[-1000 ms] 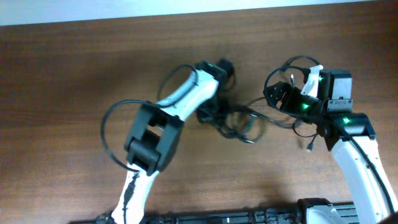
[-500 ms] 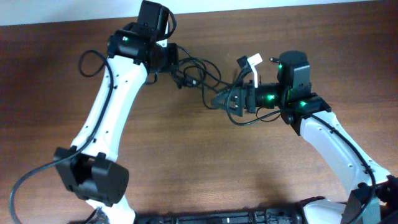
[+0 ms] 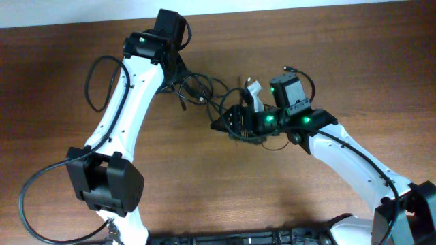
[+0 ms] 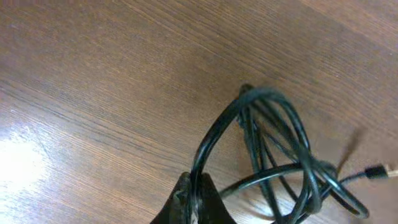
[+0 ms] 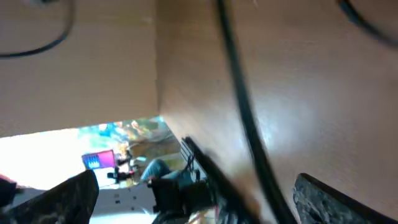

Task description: Untangle cables

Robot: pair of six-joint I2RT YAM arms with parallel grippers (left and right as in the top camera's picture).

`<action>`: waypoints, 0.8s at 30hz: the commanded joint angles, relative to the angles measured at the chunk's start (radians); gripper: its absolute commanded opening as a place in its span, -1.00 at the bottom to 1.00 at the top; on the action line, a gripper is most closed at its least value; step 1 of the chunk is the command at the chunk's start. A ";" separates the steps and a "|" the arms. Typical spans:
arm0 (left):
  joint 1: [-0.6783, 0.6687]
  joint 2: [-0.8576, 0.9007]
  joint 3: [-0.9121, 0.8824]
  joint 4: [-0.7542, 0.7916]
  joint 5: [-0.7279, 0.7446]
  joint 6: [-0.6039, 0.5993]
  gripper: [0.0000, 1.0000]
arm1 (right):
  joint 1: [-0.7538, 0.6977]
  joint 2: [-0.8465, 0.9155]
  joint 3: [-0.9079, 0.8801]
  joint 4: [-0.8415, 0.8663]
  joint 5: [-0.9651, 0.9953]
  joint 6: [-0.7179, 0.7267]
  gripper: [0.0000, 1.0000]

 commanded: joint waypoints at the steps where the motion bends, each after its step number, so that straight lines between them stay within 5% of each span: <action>1: 0.003 -0.004 0.001 0.001 0.009 0.253 -1.00 | -0.022 -0.039 0.006 0.148 -0.132 -0.180 0.97; 3: 0.003 -0.004 0.001 -0.007 0.010 0.308 -1.00 | -0.021 -0.044 0.006 0.541 -0.381 -0.122 0.97; 5: 0.003 -0.003 0.001 0.003 0.013 0.306 -1.00 | -0.009 -0.044 0.006 0.722 -0.323 0.073 0.97; 7: 0.005 -0.003 0.001 0.005 0.013 0.249 -0.99 | -0.008 -0.040 0.005 0.579 -0.150 0.275 0.97; 10: 0.016 -0.003 0.001 0.005 0.013 0.172 -0.78 | -0.008 -0.021 0.005 0.123 0.036 0.753 0.97; 18: 0.004 -0.002 0.001 0.002 0.017 0.172 -0.61 | 0.003 -0.013 0.005 0.149 0.076 1.275 0.97; 20: 0.002 -0.002 0.001 0.002 0.017 0.172 -0.41 | 0.013 -0.013 0.005 0.188 0.008 1.353 0.97; 22: 0.002 -0.002 0.001 0.000 0.016 0.173 -0.17 | 0.012 -0.013 0.005 0.184 0.031 1.271 0.98; 23: 0.005 -0.002 0.001 -0.004 0.016 0.173 0.04 | 0.010 -0.013 0.005 0.215 0.190 0.943 0.99; 24: 0.019 -0.002 0.001 -0.018 0.016 0.173 0.32 | 0.014 -0.013 0.005 0.269 0.317 0.424 0.99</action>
